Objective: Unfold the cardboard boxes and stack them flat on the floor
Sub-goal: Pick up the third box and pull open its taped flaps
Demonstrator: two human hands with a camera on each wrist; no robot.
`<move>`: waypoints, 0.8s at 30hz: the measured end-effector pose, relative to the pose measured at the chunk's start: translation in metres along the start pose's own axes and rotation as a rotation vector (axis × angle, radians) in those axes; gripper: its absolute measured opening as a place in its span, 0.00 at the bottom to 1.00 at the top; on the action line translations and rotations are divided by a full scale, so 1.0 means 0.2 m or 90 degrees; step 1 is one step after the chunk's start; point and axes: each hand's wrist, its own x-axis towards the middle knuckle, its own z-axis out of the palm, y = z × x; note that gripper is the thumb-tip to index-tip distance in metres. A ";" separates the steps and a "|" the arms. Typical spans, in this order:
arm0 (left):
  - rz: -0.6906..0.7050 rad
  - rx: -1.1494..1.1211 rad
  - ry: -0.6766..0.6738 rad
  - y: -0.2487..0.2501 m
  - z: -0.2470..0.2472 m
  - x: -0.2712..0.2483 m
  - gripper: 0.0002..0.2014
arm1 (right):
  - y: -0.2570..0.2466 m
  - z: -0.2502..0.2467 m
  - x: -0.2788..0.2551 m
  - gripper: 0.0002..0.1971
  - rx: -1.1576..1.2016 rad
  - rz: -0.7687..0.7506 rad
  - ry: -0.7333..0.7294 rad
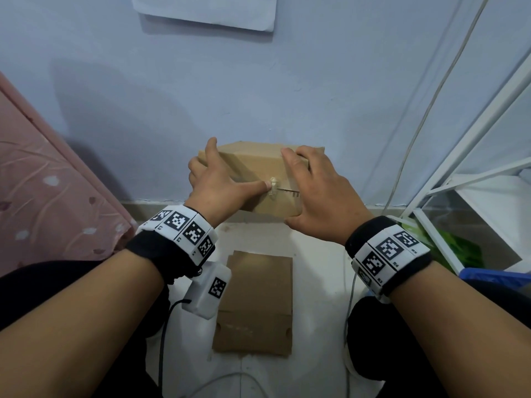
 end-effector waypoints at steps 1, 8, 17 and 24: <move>0.002 0.005 0.005 0.00 0.00 0.00 0.65 | 0.00 0.00 0.00 0.58 -0.002 -0.002 0.003; 0.037 0.017 0.050 -0.01 0.01 -0.03 0.68 | 0.01 -0.02 0.00 0.59 0.007 0.002 0.013; 0.046 0.026 0.015 -0.02 0.04 -0.04 0.62 | 0.02 0.00 -0.03 0.59 0.020 0.022 -0.009; 0.035 0.010 0.009 0.00 0.03 -0.02 0.59 | 0.02 0.02 -0.02 0.60 0.035 0.031 -0.022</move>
